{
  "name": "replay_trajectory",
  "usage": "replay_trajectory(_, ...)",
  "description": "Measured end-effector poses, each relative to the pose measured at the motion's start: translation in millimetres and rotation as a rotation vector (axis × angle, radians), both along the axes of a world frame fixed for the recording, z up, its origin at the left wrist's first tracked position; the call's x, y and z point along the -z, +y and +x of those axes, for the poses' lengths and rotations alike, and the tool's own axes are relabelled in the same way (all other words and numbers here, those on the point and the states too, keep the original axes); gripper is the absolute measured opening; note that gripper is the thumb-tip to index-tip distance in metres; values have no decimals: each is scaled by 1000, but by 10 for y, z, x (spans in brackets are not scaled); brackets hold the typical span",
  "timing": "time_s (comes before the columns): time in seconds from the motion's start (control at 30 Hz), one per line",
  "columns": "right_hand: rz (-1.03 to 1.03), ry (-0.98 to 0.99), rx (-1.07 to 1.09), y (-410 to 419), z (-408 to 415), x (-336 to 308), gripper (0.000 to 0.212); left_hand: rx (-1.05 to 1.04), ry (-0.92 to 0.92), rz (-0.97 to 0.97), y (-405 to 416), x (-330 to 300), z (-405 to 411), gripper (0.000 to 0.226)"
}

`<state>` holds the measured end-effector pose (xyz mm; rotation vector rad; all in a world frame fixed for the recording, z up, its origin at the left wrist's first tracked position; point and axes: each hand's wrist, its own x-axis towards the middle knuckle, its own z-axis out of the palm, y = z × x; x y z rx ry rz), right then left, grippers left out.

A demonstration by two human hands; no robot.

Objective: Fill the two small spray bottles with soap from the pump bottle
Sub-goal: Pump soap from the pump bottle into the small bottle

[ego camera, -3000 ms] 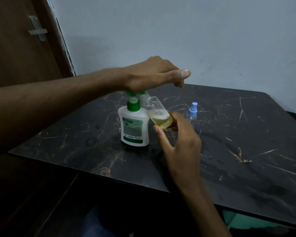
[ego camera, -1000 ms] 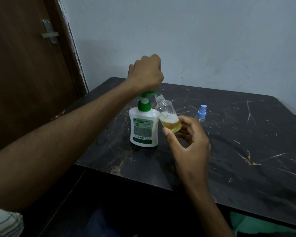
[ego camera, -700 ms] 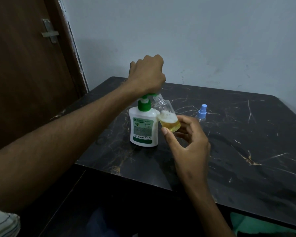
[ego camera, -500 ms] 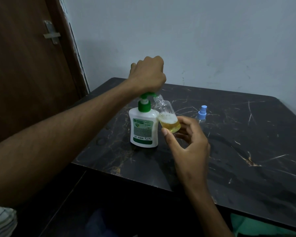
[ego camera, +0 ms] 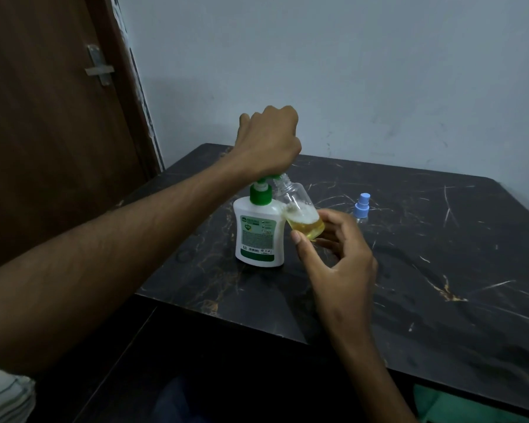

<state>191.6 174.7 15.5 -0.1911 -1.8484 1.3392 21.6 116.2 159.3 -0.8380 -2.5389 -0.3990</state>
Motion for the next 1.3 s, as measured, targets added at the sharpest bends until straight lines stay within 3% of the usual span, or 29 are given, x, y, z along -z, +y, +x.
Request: replay_trajectory(1.3, 110, 2, 12, -15, -44, 62, 32, 66, -15, 21, 26, 54, -39, 24)
